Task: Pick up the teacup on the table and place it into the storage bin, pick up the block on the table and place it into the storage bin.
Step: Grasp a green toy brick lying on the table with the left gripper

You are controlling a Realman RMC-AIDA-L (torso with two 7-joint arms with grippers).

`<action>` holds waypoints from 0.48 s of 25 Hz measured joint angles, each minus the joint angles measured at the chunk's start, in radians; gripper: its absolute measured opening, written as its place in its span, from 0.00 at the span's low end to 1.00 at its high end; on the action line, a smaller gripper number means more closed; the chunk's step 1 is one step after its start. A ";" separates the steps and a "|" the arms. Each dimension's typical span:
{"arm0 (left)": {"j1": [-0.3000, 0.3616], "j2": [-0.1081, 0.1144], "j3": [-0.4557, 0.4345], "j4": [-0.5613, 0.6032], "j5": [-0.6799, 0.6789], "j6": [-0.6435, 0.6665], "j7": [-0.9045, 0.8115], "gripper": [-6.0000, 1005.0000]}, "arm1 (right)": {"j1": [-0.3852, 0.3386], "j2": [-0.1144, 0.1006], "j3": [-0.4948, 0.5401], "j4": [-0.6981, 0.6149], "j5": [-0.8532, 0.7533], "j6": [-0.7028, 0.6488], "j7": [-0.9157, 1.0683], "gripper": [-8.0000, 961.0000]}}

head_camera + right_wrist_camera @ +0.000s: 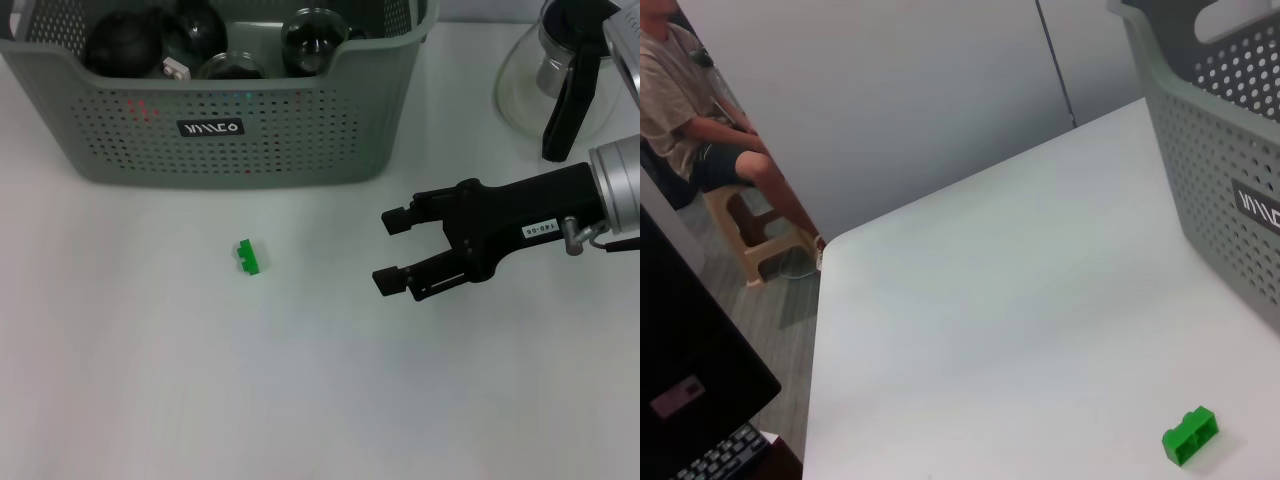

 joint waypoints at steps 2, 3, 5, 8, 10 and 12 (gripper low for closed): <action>0.037 -0.056 0.005 0.088 -0.042 0.105 0.101 0.88 | 0.000 0.000 0.001 0.000 0.000 0.002 0.000 0.98; 0.054 -0.086 0.008 0.130 -0.054 0.148 0.142 0.89 | 0.000 0.000 0.002 0.000 0.000 0.003 0.000 0.98; 0.098 -0.147 0.033 0.213 -0.053 0.196 0.194 0.93 | 0.000 0.000 0.007 0.000 0.000 0.004 0.001 0.98; 0.187 -0.197 0.164 0.293 -0.031 0.197 0.168 0.93 | 0.000 0.000 0.012 0.001 -0.001 0.002 0.007 0.98; 0.251 -0.196 0.295 0.301 -0.025 0.157 0.095 0.93 | -0.005 -0.001 0.012 0.001 -0.002 0.000 0.008 0.98; 0.302 -0.194 0.398 0.298 -0.009 0.112 0.039 0.93 | -0.010 -0.002 0.012 0.001 -0.004 -0.002 0.007 0.98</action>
